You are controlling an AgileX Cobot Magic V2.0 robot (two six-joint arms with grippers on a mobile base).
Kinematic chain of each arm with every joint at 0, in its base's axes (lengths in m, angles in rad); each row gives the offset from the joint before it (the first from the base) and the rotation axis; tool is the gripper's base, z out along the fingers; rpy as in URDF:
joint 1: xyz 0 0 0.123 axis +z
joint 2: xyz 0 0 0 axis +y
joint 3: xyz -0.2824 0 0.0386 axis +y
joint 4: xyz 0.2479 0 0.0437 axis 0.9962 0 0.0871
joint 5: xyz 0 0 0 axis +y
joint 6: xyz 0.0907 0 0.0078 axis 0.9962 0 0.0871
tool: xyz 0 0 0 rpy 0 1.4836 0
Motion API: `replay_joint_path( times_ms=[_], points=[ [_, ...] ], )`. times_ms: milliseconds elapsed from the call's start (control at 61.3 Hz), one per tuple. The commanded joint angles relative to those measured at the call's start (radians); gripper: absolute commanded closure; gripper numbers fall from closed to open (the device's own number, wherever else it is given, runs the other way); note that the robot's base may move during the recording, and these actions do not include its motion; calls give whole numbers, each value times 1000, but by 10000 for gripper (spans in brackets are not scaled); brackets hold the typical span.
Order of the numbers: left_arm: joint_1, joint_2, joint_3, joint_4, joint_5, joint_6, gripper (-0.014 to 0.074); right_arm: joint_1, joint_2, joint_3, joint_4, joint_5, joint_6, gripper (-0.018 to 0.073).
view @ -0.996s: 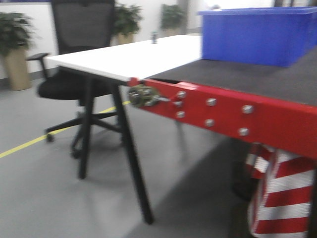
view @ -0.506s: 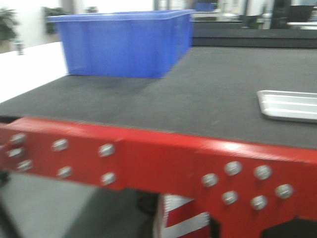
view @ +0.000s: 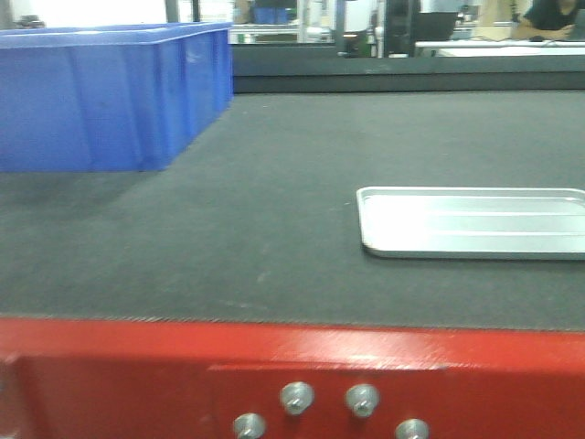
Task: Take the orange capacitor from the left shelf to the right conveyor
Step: 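Carry the held cylinder with the right gripper toward the metal tray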
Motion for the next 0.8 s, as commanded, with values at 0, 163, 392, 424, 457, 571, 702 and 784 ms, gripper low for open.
replay_joint_path(
  times_ms=[0,163,392,424,457,571,702,784],
  points=[
    [0,-11,-5,-2,-86,-2,723,-4,19,-29,-15,-95,-4,492],
    [0,-11,-5,-2,-86,-2,723,-4,19,-29,-15,-95,-4,492],
    [0,-11,-5,-2,-86,-2,723,-4,19,-29,-15,-95,-4,492],
    [0,-11,-5,-2,-86,-2,723,-4,19,-29,-15,-95,-4,492],
    [0,-11,-5,-2,-86,-2,723,-4,19,-29,-15,-95,-4,492],
    [0,-11,-5,-2,-86,-2,723,-4,19,-29,-15,-95,-4,492],
    [0,-11,-5,-2,-86,-2,723,-4,19,-29,-15,-95,-4,492],
    [0,-11,-5,-2,-86,-2,723,-4,19,-29,-15,-95,-4,492]
  ],
)
